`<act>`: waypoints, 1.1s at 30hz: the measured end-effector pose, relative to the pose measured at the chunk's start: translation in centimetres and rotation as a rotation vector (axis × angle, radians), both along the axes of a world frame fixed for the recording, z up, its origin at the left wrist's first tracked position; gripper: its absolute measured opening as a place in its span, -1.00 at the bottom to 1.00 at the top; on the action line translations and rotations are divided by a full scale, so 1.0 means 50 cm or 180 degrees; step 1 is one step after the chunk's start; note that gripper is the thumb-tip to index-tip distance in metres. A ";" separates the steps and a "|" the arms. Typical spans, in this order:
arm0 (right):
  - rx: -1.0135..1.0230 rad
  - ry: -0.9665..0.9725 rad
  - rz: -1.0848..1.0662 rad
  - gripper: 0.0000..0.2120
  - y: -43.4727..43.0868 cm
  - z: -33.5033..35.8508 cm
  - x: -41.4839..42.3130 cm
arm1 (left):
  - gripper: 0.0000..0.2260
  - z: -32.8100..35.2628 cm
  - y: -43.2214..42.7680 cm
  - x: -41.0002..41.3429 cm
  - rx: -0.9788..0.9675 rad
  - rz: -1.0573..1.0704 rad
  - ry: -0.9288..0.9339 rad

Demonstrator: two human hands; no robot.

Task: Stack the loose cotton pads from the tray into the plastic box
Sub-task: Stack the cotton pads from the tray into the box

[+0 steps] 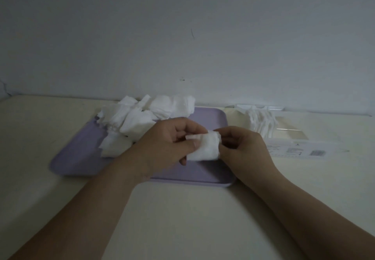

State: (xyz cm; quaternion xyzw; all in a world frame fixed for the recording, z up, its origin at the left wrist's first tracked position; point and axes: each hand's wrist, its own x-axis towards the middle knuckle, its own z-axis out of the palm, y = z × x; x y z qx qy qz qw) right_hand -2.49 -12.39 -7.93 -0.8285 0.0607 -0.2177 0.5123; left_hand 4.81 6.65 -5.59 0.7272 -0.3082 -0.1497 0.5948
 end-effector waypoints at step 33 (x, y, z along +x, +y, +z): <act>-0.1047 -0.0272 0.0076 -0.59 0.007 -0.018 0.005 | -0.58 -0.027 -0.007 0.064 0.1565 0.1074 -0.1066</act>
